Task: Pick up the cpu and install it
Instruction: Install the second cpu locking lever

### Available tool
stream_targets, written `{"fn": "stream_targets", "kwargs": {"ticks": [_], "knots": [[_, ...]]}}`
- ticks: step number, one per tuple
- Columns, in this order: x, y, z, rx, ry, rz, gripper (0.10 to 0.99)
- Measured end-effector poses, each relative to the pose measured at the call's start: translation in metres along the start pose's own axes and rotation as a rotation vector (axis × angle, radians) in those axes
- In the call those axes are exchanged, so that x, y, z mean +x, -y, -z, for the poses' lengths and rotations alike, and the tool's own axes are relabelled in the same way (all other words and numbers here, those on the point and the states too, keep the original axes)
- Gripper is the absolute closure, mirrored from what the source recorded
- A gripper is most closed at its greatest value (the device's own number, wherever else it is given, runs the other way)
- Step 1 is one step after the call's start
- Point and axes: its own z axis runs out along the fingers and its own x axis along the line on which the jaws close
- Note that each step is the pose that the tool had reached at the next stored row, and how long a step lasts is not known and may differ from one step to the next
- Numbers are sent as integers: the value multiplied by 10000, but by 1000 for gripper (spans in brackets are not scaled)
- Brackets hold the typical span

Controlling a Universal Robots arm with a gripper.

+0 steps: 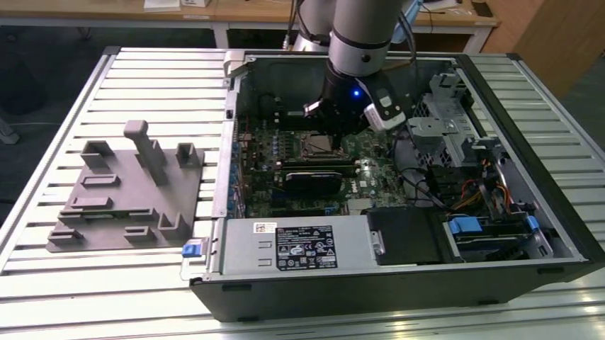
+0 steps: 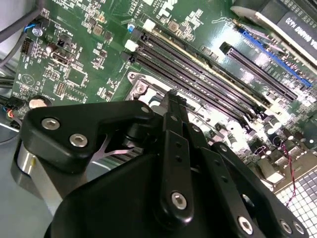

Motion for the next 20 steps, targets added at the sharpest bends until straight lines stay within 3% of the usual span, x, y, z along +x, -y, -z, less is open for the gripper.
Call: {"fn": "stream_targets", "kwargs": {"ticks": [11, 20], "knots": [[4, 71, -3, 0, -1, -1, 980], [149, 72, -14, 1, 0, 0, 980]]}}
